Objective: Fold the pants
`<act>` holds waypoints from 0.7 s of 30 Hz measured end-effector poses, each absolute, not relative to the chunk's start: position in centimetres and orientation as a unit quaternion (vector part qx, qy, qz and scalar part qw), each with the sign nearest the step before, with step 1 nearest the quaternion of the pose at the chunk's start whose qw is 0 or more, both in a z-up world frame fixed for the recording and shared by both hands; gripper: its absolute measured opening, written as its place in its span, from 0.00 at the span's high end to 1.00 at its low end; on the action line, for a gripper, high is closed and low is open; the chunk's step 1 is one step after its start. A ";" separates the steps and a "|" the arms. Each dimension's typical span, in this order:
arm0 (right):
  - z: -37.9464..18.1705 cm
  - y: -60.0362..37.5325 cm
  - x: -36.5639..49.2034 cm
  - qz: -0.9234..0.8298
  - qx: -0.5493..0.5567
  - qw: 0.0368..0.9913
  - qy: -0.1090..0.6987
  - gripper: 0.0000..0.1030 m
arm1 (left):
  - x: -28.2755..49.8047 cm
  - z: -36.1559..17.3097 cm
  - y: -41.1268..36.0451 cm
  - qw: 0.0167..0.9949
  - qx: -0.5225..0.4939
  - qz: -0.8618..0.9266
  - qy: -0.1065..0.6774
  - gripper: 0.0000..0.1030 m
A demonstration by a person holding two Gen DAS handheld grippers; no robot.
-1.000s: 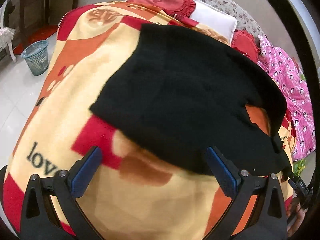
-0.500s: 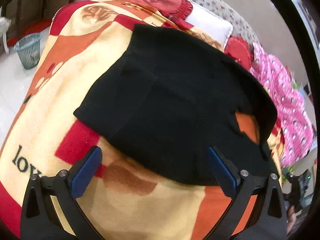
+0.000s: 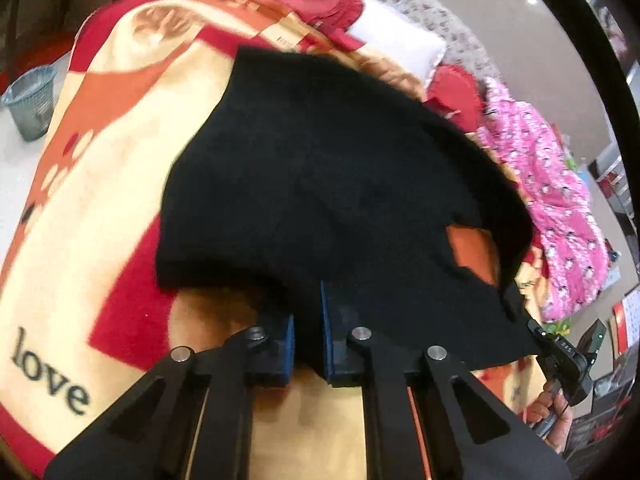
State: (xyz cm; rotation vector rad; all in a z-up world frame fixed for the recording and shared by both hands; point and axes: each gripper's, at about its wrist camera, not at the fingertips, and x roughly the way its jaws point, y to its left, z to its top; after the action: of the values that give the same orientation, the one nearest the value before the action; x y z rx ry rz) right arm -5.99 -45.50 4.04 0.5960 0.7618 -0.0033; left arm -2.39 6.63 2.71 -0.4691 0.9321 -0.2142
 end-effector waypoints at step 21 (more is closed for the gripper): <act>8.1 -47.9 -15.7 -0.114 0.160 0.903 0.381 0.55 | -9.7 6.1 9.6 0.899 -0.090 -0.037 0.426 0.67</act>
State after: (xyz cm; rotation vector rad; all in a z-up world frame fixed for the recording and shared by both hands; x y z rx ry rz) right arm -15.71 -47.85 8.10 0.3308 0.7882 -0.2351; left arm -9.66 9.59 6.14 -0.1857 0.8818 -0.0764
